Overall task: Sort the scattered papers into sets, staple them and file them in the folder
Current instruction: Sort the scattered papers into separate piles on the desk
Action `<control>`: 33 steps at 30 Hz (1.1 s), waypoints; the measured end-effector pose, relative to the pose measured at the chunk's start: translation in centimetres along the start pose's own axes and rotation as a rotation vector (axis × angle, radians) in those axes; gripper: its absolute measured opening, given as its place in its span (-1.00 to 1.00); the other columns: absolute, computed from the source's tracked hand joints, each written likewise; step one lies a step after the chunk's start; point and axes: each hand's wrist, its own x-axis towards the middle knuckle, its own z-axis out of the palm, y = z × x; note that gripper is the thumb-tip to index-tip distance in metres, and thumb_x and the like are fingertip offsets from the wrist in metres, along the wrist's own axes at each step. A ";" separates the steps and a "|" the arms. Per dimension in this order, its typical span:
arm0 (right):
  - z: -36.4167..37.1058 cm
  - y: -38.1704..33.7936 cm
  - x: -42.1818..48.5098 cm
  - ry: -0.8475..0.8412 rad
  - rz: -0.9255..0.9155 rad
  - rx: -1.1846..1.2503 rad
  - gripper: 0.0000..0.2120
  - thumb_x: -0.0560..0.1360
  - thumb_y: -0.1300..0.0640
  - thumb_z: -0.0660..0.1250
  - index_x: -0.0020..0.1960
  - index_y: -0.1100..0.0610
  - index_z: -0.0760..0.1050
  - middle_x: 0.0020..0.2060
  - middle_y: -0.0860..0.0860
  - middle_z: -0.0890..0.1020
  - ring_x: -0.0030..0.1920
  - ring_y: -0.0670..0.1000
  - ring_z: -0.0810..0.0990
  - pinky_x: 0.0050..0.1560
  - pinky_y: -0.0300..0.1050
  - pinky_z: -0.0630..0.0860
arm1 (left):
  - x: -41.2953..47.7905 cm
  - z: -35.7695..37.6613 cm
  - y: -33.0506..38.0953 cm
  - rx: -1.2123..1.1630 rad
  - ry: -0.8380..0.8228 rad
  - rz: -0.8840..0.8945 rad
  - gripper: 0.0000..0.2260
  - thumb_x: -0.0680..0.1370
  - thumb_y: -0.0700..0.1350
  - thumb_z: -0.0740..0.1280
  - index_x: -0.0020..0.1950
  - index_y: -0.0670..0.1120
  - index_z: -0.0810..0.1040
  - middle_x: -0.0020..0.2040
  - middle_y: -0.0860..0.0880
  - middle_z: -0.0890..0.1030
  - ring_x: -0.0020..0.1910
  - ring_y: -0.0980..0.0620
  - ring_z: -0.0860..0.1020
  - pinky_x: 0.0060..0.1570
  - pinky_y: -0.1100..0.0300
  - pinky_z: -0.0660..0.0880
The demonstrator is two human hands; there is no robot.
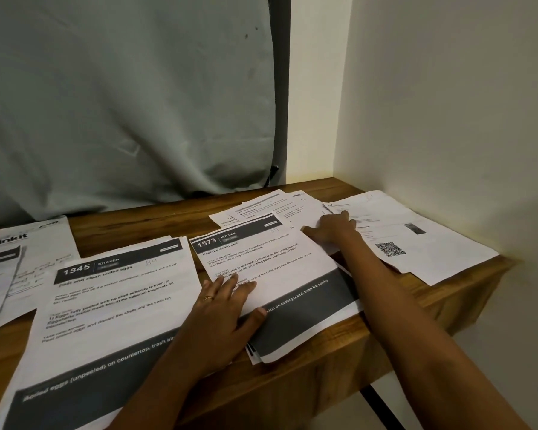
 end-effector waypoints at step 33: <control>-1.5 -0.1 7.5 -0.140 0.046 0.180 0.04 0.14 -0.31 0.54 0.46 0.09 0.25 0.43 0.09 0.35 0.42 0.22 0.29 0.40 0.27 0.22 | -0.1 -0.3 0.3 -0.013 -0.040 -0.037 0.14 0.04 0.56 -0.57 0.54 0.20 -0.01 0.58 0.08 -0.05 0.56 0.04 -0.11 0.39 0.17 -0.25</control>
